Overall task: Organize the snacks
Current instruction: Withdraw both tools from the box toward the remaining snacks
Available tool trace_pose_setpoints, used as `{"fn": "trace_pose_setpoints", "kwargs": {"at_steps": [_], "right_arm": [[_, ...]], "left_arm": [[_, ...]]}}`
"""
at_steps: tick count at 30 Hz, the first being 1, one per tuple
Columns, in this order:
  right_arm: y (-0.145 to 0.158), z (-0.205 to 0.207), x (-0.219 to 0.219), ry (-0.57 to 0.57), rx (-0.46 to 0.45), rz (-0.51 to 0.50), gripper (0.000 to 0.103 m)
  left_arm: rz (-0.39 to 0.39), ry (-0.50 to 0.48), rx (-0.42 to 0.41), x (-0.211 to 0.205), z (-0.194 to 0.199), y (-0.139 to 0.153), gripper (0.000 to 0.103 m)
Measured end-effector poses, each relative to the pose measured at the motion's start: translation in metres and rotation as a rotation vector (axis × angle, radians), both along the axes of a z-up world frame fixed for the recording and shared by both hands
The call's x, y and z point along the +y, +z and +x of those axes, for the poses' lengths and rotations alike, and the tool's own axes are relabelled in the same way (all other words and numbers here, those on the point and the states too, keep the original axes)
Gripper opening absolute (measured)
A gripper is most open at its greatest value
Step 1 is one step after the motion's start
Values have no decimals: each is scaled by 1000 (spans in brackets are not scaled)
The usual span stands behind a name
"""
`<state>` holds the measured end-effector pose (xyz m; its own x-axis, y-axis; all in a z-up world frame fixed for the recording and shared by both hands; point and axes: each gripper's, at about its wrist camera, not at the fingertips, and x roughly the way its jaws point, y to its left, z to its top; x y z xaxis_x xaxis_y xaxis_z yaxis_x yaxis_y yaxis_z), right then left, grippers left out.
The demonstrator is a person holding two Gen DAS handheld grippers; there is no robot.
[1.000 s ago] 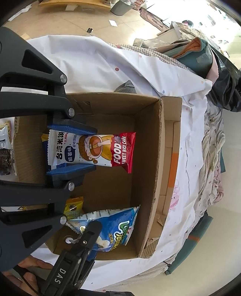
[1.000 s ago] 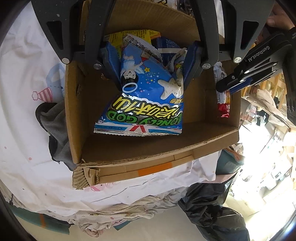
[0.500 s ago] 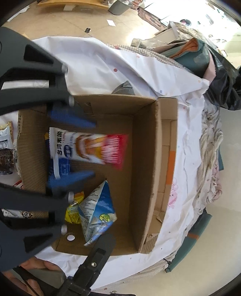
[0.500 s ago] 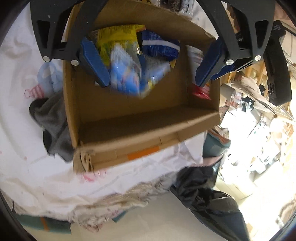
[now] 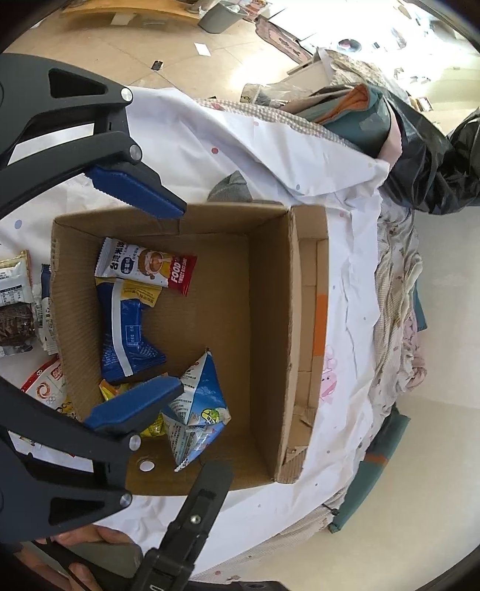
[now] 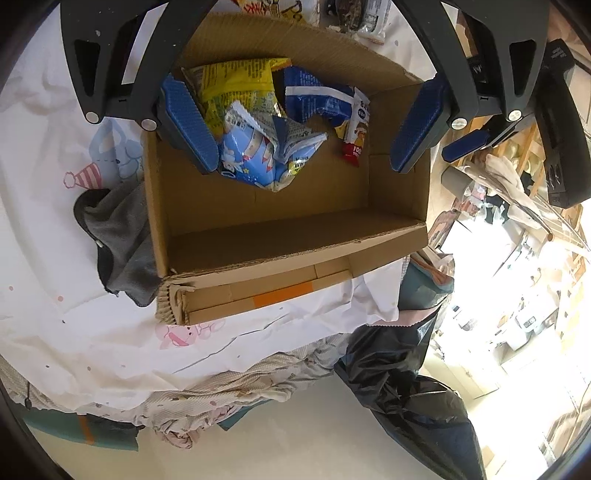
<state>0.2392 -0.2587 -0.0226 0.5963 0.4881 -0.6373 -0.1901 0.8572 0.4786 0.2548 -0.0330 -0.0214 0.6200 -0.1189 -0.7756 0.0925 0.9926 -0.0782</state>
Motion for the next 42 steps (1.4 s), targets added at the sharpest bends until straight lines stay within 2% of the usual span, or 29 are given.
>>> {"fn": "trace_pose_setpoints", "kwargs": {"at_steps": [4,8,14,25,36,42], "right_arm": [[8,-15,-2,-2,-10,-14,97],[13,-29,-2,11,-25,-30,97],[7,-47,-13,-9,37,52,97],[3,-89,-11,7,80,37,97],[-10,-122,-9,-13,146,17,97],[-26,-129,-15,-47,223,66,97]], "left_arm": [[-3,45,-41,11,-15,10,85],[-21,62,-37,22,-28,13,85],[-37,87,-8,34,-55,11,85],[-43,121,0,42,-96,9,85],[-59,132,66,45,-115,-1,85],[-90,167,122,53,-118,-13,85]]}}
